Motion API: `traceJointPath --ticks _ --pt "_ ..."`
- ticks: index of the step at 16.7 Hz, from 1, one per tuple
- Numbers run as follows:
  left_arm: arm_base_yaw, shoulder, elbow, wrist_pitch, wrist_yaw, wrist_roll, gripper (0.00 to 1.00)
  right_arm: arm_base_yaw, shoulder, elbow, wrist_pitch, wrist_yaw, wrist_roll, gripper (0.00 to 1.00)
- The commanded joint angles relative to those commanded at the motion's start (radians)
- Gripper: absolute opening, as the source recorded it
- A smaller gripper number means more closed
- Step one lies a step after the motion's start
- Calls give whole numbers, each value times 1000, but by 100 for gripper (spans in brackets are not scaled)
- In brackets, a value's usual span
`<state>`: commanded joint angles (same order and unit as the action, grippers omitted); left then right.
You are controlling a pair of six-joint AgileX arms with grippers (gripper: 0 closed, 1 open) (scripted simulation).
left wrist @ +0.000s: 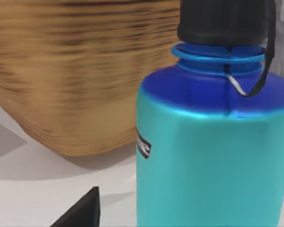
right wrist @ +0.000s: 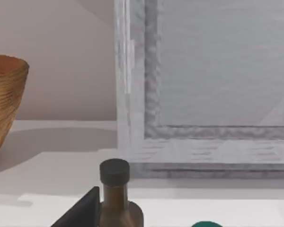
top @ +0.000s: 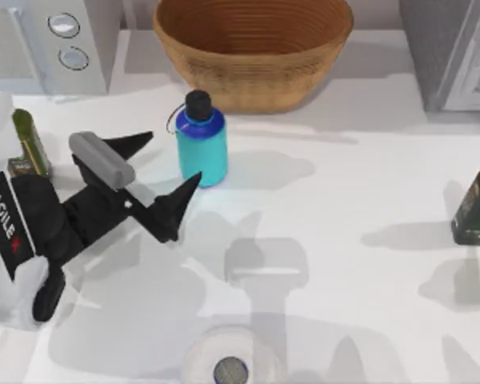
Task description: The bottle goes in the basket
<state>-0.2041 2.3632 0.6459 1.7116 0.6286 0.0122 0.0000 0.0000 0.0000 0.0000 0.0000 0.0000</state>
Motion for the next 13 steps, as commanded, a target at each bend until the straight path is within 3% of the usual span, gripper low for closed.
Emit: traceJointPath --ticks 5,13 --pt "-18 1 4 -5 -15 1 100 0 0 0 0 0 0 100" --pt "-167 45 171 -124 -165 -2 100 0 0 0 0 0 0 100"
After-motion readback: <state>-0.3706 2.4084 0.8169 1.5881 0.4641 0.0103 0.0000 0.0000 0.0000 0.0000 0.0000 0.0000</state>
